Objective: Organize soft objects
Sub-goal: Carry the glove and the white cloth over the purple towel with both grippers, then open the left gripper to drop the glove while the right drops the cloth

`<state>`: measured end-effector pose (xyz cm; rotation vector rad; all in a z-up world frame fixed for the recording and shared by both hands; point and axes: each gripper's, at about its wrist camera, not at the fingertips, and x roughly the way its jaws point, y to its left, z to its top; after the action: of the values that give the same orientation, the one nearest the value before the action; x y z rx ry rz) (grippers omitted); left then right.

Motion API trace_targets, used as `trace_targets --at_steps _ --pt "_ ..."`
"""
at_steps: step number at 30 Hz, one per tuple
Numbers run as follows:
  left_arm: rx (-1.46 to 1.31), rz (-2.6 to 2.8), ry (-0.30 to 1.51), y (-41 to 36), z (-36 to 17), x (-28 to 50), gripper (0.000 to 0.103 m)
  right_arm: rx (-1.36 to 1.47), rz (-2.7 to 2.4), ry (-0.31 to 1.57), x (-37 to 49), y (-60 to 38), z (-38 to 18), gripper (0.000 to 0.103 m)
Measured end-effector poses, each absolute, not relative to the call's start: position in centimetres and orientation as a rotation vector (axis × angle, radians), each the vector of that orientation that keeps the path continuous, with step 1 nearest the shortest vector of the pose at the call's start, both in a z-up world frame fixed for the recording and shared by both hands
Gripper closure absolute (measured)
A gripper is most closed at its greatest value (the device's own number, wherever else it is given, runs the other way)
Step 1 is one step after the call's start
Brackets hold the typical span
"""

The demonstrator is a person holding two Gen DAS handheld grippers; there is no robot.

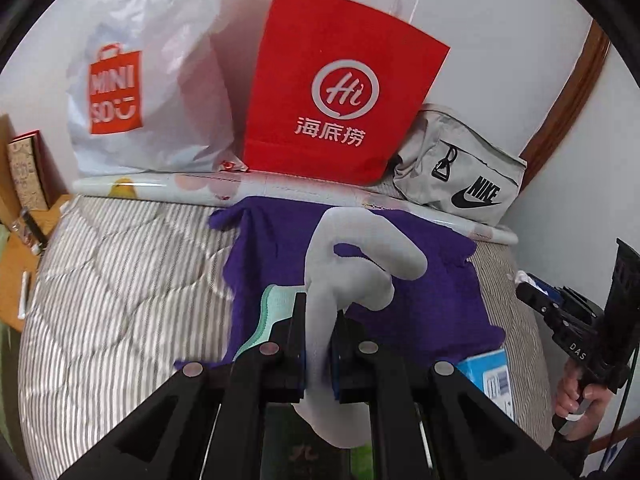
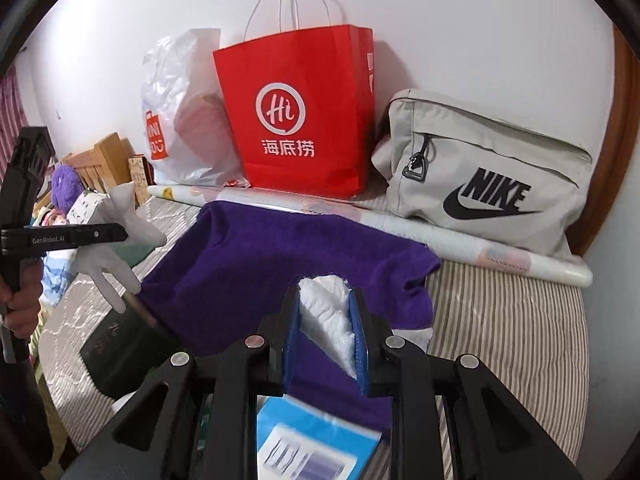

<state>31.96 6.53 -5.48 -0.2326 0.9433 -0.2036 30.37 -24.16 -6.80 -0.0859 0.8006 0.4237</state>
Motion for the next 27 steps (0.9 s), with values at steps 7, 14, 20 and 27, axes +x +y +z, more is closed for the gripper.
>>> trace_targets --at_steps 7,14,20,27 --pt "-0.226 -0.231 1.014 5.7 -7.8 36.6 0.094 -0.092 0.435 0.852 34.6 -23.4 -9.1 0.079" --pt "-0.23 -0.243 1.084 5.4 -10.4 40.6 0.094 -0.141 0.424 0.932 38.1 -22.5 -12.3 0.079" --pt "-0.227 -0.254 1.133 5.1 -12.7 42.7 0.094 -0.164 0.409 1.001 39.9 -22.5 -14.9 0.079" --pt "-0.217 -0.236 1.183 4.8 -14.7 44.0 0.089 -0.168 0.411 1.042 40.9 -22.3 -16.2 0.078"
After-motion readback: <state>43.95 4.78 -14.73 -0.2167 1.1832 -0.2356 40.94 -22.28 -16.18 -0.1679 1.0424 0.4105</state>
